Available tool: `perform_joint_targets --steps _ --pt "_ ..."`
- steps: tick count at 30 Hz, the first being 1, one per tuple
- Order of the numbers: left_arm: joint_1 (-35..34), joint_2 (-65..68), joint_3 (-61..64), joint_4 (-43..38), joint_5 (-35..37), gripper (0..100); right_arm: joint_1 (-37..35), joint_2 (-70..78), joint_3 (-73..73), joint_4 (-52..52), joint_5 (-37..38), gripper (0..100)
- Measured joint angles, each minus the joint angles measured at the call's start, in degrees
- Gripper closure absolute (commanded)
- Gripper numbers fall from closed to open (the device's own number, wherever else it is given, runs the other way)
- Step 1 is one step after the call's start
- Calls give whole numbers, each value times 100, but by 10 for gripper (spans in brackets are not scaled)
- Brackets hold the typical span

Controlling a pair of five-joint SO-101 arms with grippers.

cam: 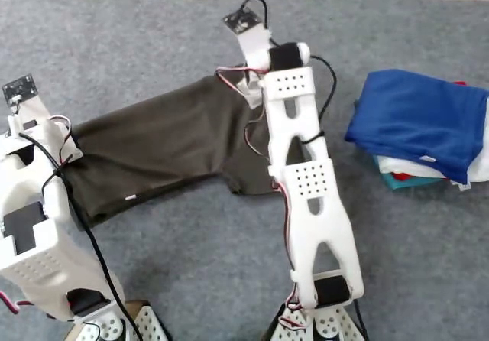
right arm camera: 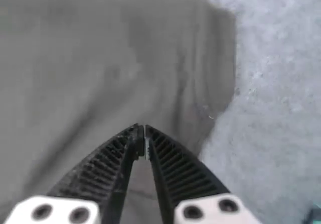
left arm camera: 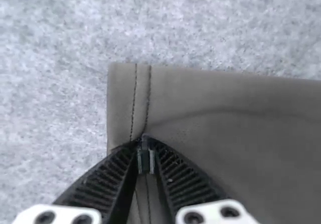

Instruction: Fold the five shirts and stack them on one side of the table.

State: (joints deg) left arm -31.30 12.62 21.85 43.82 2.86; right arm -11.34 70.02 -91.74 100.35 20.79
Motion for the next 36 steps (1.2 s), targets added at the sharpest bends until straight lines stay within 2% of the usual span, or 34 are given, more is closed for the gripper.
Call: perform_joint_targets --steps 3,6,9,13,17,22,28,36 --pt "0 0 0 0 0 971 35 -730 589 53 88 980" --pt "0 0 0 0 0 971 0 -1662 1723 53 501 980" --pt "0 0 0 0 0 970 -35 -2708 3270 53 1178 976" --pt "0 0 0 0 0 970 -202 -4141 5468 -44 2312 900" --pt "0 0 0 0 0 970 -246 -5407 7499 -651 3314 818" --pt "0 0 0 0 0 970 -325 -6497 9820 -1609 4211 762" --pt "0 0 0 0 0 970 -422 -6848 11842 -3077 4475 759" --pt "0 0 0 0 0 970 -756 -6804 12536 -4070 4475 761"
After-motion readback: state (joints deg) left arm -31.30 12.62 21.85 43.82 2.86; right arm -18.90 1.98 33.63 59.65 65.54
